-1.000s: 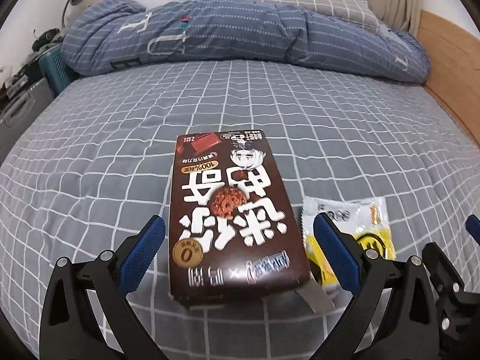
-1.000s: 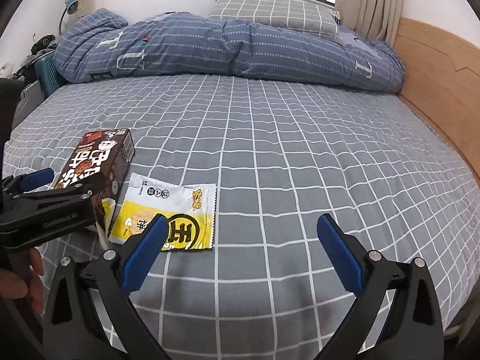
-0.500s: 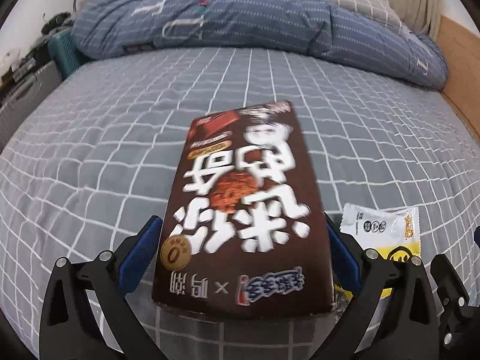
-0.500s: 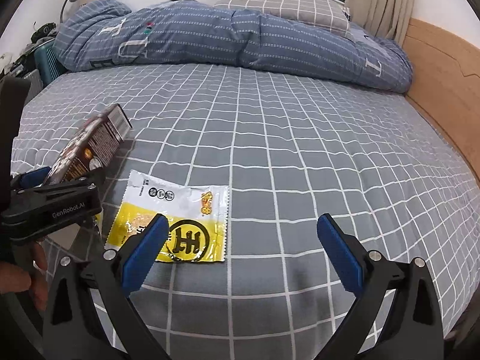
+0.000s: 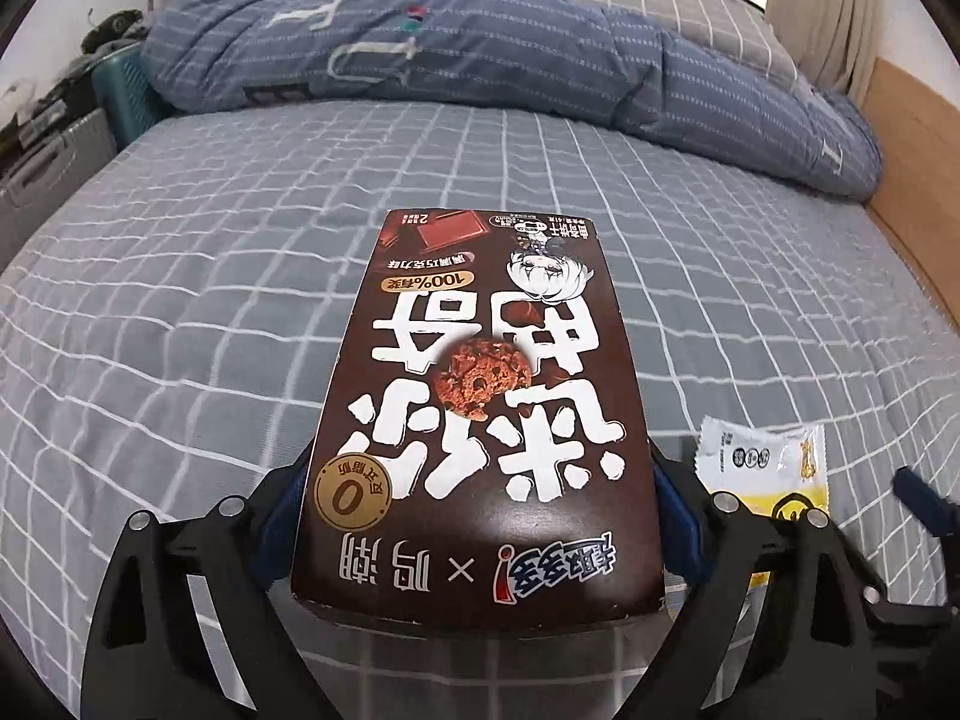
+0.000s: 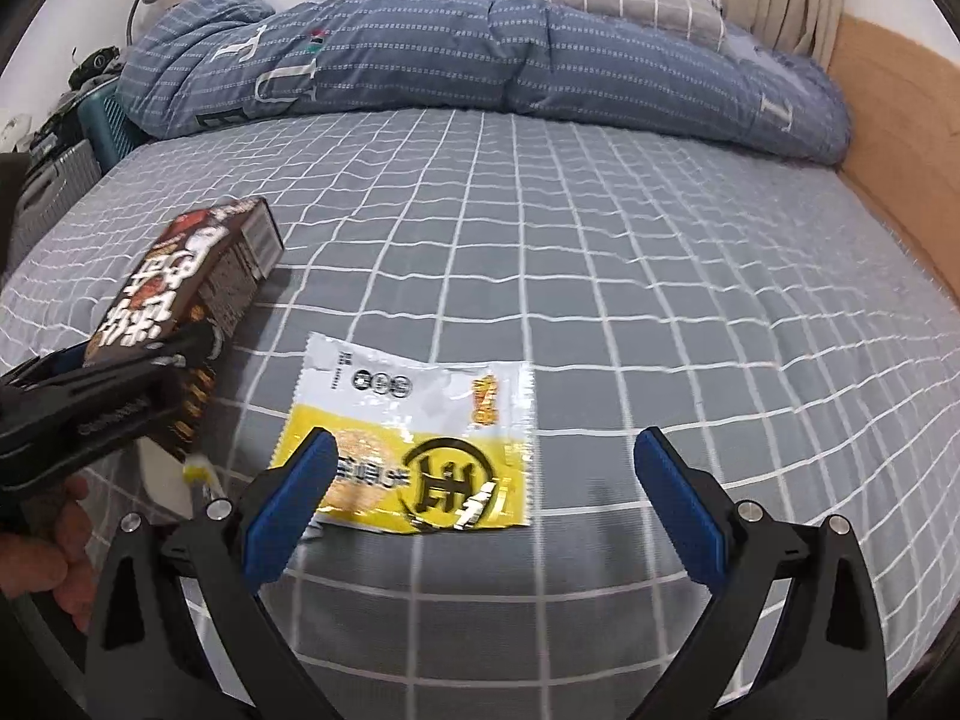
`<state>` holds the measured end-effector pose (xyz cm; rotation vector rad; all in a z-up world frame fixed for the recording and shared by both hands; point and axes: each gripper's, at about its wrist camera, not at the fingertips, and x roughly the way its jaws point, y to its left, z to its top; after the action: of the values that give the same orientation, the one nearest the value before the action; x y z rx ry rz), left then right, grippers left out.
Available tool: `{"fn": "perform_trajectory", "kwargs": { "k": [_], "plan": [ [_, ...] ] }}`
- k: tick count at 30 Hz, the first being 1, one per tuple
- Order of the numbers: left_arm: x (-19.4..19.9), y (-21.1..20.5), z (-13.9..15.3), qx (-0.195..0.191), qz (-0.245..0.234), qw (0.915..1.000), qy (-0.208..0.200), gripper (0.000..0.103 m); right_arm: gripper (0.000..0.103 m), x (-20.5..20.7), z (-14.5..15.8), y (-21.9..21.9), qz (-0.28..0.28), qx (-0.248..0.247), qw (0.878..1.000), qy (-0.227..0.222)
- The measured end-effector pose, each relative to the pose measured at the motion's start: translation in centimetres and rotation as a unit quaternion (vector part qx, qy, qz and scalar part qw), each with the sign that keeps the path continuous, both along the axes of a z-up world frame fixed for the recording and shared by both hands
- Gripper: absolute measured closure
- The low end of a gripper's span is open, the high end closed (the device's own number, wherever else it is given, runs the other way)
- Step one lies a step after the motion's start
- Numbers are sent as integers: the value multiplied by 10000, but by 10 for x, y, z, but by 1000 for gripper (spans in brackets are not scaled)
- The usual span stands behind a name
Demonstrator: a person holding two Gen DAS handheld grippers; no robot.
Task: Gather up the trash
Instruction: 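Grasp the brown snack box with the left gripper while the right grasps the yellow packet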
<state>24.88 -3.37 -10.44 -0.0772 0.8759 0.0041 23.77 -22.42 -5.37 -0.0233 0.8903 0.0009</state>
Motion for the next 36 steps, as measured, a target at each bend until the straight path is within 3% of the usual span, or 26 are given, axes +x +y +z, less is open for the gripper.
{"fn": "perform_trajectory", "kwargs": {
  "k": [13,20,25,31,36],
  "plan": [
    [-25,35,14,-257,219,9993,-129,14,8,32,-25,26,137,313,9978,560],
    [-35,36,11,-301,257,9992,-69,14,8,38,-32,34,100,317,9975,621],
    [-36,40,9,-271,287,9992,-58,14,11,39,-43,44,175,37,9971,744],
    [-37,38,12,-257,255,9993,-113,14,23,36,-51,50,346,-135,9962,785],
    [-40,39,12,-268,256,9992,-140,14,56,32,-47,55,535,-148,9957,747]
  ]
}}
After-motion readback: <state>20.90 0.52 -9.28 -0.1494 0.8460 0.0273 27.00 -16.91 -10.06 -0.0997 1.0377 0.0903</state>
